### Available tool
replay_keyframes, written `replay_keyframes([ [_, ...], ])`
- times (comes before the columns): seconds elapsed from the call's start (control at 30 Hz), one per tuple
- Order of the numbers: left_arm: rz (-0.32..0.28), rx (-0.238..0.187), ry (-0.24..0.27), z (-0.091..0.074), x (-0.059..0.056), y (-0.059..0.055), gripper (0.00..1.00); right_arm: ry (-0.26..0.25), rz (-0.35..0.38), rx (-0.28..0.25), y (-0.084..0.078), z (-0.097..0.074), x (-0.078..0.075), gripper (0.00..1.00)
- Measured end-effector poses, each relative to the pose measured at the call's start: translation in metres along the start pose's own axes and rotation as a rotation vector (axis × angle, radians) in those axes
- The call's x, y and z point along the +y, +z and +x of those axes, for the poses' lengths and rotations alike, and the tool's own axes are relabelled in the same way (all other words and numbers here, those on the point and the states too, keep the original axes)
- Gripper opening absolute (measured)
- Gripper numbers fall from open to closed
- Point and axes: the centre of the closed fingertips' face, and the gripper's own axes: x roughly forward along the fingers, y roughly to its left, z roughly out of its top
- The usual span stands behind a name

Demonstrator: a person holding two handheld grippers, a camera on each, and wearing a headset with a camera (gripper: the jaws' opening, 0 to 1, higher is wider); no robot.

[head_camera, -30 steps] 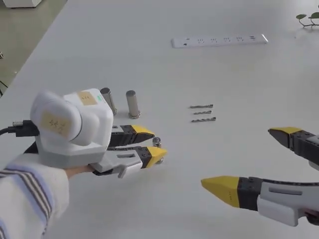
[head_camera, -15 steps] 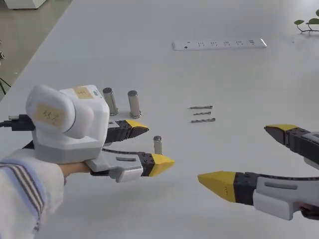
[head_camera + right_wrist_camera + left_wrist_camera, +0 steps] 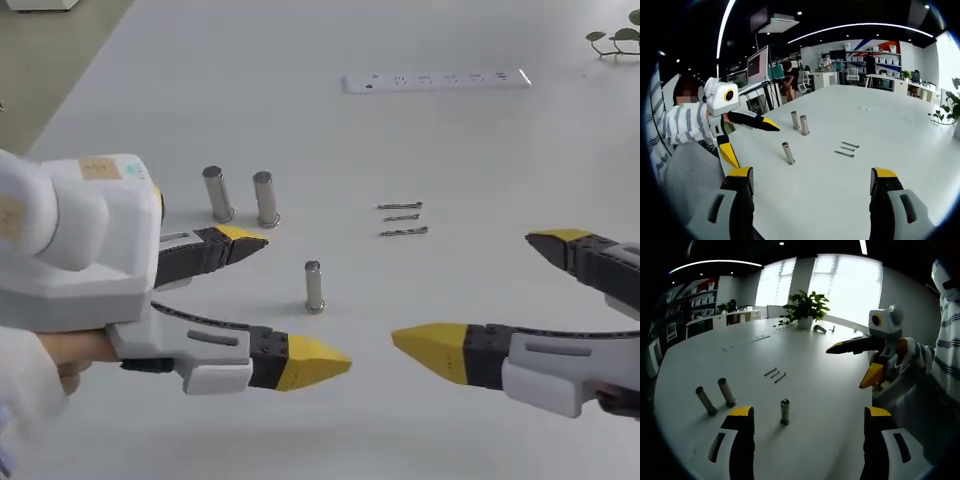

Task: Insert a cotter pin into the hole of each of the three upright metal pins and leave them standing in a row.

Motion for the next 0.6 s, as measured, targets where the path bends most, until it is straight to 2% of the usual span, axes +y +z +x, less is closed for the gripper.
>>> replay_keyframes([
  [0.2, -0.016, -0.003, 0.021, -0.011, 0.001, -0.003, 0.99, 0.005, -0.006, 0.01, -0.002, 0.001, 0.0, 0.95],
  [0.6, -0.046, -0.011, 0.072, -0.021, 0.012, -0.009, 0.99, -0.001, -0.011, 0.023, -0.004, -0.002, 0.0, 0.95],
])
